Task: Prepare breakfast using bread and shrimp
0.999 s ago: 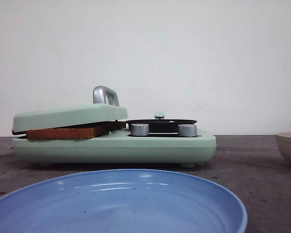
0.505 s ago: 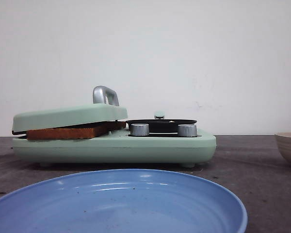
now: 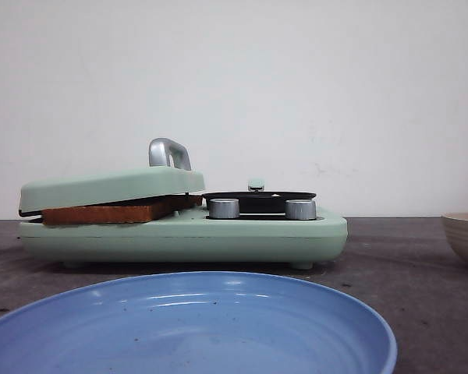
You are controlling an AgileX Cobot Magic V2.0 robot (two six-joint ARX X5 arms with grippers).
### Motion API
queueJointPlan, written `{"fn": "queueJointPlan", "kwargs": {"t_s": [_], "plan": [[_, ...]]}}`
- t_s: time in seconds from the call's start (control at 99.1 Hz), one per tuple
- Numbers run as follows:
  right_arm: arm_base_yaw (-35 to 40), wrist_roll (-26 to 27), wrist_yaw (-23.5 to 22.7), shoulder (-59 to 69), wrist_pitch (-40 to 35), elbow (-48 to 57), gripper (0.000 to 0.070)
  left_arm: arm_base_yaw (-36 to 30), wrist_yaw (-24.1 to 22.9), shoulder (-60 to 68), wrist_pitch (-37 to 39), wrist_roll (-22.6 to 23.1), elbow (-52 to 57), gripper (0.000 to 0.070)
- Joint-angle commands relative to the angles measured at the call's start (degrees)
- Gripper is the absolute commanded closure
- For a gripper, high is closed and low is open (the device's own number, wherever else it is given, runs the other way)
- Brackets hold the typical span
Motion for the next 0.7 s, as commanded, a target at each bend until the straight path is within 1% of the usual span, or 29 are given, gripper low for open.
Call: {"fn": "queueJointPlan", "kwargs": {"t_s": [0.0,0.111,0.273,0.333,0.414,0.555,0.616,0.686], "plan": [[0.0,-0.4,0.0,0.2,0.6,0.6,0.0696,0.5,0.0,-0.2,4.0,6.2,0.9,0.0700],[0.0,-0.4,0.0,0.2,0.6,0.6,0.0696,3.1,1.3,-2.1,7.2,8.6,0.7,0.0700],[0.0,-0.4,0.0,0.2,0.6,0.6,0.0696,9.3,11.1,-6.9,7.4,9.0,-3.1,0.0700],[0.0,-0.4,0.0,0.2,0.6,0.6,0.0696,11.9,12.4,-9.2,9.3,9.0,-6.5,0.0700],[0.0,-0.4,0.0,0.2,0.6,0.6,0.0696,14.9,12.3,-13.2,15.8,8.8,-13.6,0.0700],[0.0,-0.4,0.0,0.2,0.6,0.6,0.0696,18.8,12.4,-22.8,33.0,8.0,-30.5,0.0700],[0.0,-0.4,0.0,0.2,0.6,0.6,0.0696,20.2,12.4,-27.3,39.6,6.6,-38.1,0.0700],[0.0,-0.4,0.0,0.2,0.6,0.6,0.0696,21.9,12.5,-32.4,44.4,5.2,-45.9,0.0700]]}}
